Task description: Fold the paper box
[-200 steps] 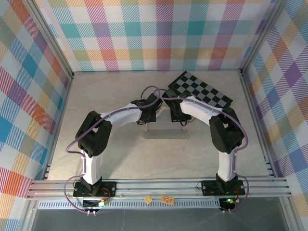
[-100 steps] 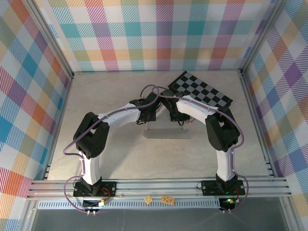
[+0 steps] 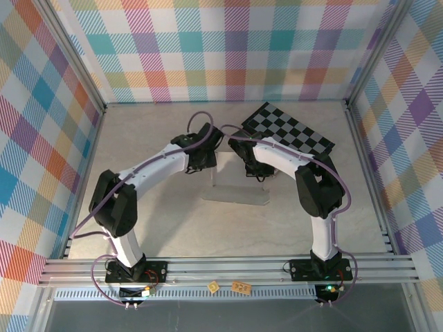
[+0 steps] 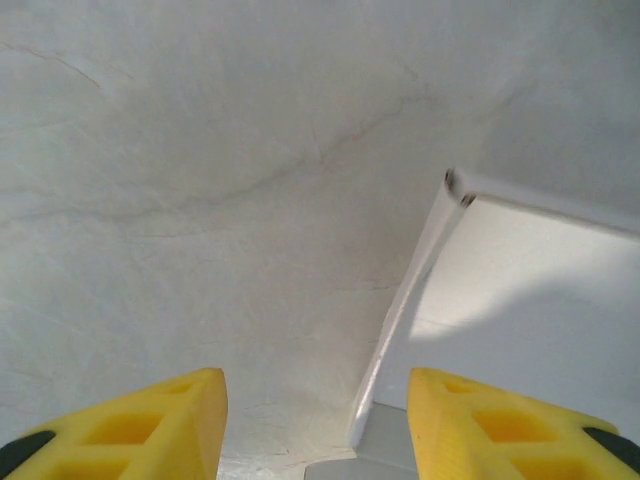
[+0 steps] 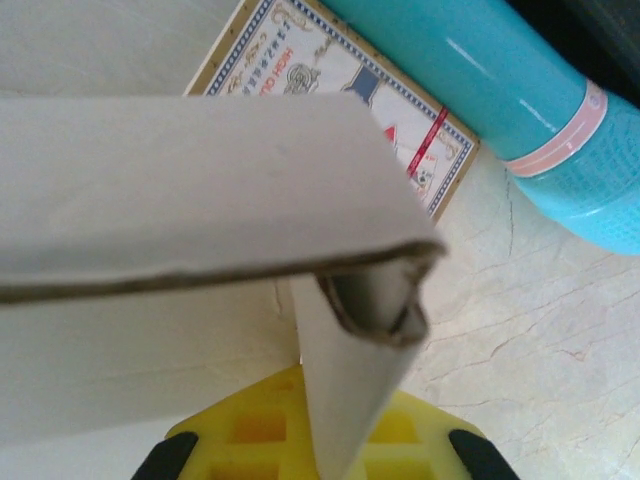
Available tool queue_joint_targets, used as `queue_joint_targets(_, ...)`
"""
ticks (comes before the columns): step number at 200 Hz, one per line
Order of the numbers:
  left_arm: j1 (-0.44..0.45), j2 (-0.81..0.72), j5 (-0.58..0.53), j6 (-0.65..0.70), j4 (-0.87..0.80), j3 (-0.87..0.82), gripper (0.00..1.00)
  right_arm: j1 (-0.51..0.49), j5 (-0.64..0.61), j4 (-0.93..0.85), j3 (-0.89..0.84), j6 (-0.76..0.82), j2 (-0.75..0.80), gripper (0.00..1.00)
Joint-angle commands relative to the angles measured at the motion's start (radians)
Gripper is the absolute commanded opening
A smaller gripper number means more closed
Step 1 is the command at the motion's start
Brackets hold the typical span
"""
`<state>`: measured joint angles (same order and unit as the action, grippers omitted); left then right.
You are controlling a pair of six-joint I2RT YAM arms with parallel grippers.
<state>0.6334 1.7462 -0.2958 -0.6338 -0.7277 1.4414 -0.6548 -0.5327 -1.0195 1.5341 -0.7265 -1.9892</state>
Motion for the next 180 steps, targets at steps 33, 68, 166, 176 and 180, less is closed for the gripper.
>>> queue_joint_targets(33, -0.041, -0.117, -0.014, -0.072, -0.132, 0.109, 0.51, -0.006, 0.078, -0.146, 0.067, -0.166, -0.049, 0.0)
queue_joint_targets(68, -0.055, -0.145, 0.012, -0.074, -0.183, 0.16, 0.5, -0.005, 0.191, -0.226, 0.112, -0.384, -0.084, 0.0)
queue_joint_targets(166, -0.081, -0.239, -0.008, -0.031, -0.306, 0.282, 0.49, 0.032, 0.657, -0.342, 0.251, -0.914, -0.222, 0.0)
queue_joint_targets(176, -0.081, -0.243, -0.006, -0.03, -0.311, 0.283, 0.48, 0.032, 0.675, -0.356, 0.274, -0.938, -0.243, 0.0)
queue_joint_targets(180, -0.081, -0.245, -0.004, -0.03, -0.313, 0.283, 0.48, 0.033, 0.681, -0.363, 0.282, -0.952, -0.252, 0.0)
